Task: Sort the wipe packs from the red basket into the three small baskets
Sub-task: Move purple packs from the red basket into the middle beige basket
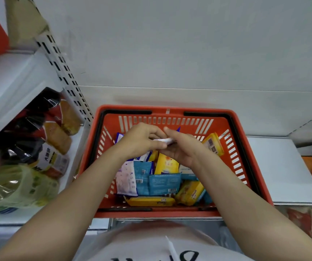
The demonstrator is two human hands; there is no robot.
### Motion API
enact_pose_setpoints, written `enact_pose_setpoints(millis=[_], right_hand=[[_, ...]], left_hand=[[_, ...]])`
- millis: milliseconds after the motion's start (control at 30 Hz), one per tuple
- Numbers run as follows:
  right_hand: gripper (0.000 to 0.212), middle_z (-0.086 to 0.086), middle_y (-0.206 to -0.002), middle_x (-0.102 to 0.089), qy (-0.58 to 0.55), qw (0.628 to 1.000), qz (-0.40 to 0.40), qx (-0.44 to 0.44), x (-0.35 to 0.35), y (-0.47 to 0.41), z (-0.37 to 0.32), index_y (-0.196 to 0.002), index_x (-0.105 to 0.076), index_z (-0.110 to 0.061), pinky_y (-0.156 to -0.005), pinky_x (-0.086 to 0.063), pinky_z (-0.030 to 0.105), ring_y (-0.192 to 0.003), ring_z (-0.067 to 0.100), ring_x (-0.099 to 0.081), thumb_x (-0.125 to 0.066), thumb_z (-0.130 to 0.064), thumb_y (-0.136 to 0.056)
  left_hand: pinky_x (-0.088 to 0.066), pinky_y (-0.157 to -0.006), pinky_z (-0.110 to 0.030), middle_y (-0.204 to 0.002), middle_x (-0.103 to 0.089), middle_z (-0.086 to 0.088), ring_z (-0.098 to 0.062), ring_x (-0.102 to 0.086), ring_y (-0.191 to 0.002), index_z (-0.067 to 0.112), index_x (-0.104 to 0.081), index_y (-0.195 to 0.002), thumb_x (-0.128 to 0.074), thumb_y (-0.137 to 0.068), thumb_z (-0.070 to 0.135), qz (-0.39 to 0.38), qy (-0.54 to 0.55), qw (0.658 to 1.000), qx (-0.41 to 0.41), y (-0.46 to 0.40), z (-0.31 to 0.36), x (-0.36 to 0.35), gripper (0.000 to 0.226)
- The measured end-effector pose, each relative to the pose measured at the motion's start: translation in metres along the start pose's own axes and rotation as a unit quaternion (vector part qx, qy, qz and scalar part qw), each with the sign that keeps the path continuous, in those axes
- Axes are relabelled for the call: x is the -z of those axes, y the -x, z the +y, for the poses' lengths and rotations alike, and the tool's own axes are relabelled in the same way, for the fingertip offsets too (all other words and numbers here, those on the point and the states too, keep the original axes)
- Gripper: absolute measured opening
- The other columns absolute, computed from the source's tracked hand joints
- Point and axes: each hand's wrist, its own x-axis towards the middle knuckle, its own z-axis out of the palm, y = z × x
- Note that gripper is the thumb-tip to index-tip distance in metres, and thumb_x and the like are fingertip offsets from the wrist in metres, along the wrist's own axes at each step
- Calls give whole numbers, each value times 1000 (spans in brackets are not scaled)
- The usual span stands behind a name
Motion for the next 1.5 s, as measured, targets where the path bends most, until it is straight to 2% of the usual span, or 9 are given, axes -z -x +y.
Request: enact_pose_setpoints(millis=[67, 133, 200, 267, 600, 800, 967, 1267, 1500], right_hand=[[36, 25, -114, -67, -8, 999, 37, -1, 0, -5, 2, -125, -55, 11, -67, -60, 36, -96, 33, -71, -62, -5, -94], [39, 24, -120, -64, -1, 997, 80, 4, 4, -7, 4, -131, -47, 9, -68, -59, 37, -102, 33, -68, -57, 6, -93], [41, 23, -120, -64, 27, 992, 120, 14, 8, -7, 3, -129, -45, 4, -62, -58, 34, -96, 29, -69, -60, 6, -92], [37, 21, -112, -68, 63, 988, 143, 17, 12, -4, 1, -122, -49, 2, -51, -58, 31, -82, 24, -72, -66, 1, -90], [37, 9, -95, -77, 123, 981, 144, 29, 22, 9, 4, -115, -62, -13, -72, -61, 39, -84, 23, -75, -78, -26, -84], [36, 8, -99, -77, 55, 986, 126, 95, 29, 34, 11, -117, -62, -16, -69, -59, 36, -89, 24, -75, -73, -33, -87], [29, 8, -100, -76, 16, 972, 156, 177, 30, 60, 14, -115, -62, -13, -69, -58, 34, -82, 19, -75, -68, -30, -92], [24, 14, -97, -76, -61, 938, 211, 268, 81, 152, 45, -106, -70, -3, -66, -60, 35, -78, 24, -73, -74, -7, -83], [70, 14, -114, -71, -66, 893, 281, 344, 170, 261, 97, -133, -47, -13, -75, -60, 47, -92, 28, -73, -79, 5, -74]], left_hand=[[-53, -87, -26, -101, -75, 12, -4, -69, -98, 31, -73, -105, -78, -82, 30, -77, 70, 994, 33, 3, -7, 13, 23], [-52, -94, -32, -110, -73, 7, -15, -67, -109, 28, -70, -112, -76, -83, 31, -12, 72, 996, 57, -2, -20, 24, 29], [-49, -97, -35, -126, -65, 1, -20, -60, -118, 24, -65, -121, -77, -83, 30, 83, -83, 990, 84, -10, -35, 31, 41], [-51, -91, -35, -135, -58, -3, -22, -58, -118, 23, -61, -127, -76, -84, 32, 59, -218, 966, 128, -14, -46, 29, 46], [-46, -71, -30, -107, -63, 1, -17, -57, -93, 24, -63, -96, -81, -77, 33, -16, -343, 931, 125, -19, -62, 14, 27], [-41, -57, -29, -82, -62, -2, -16, -57, -69, 16, -56, -84, -74, -86, 30, 101, -153, 977, 105, -17, -46, 28, 23], [-57, -56, -29, -86, -74, -12, -16, -72, -68, 9, -61, -93, -72, -88, 21, 82, 197, 975, 65, -4, -17, 14, 16], [-58, -56, -28, -77, -74, -4, -12, -70, -63, 13, -63, -89, -76, -83, 14, 56, 287, 956, 3, 21, 44, -67, 14], [-59, -67, -31, -111, -70, -18, -23, -70, -83, 12, -57, -112, -73, -81, -3, -24, 307, 949, -58, 72, 110, -186, 37]])
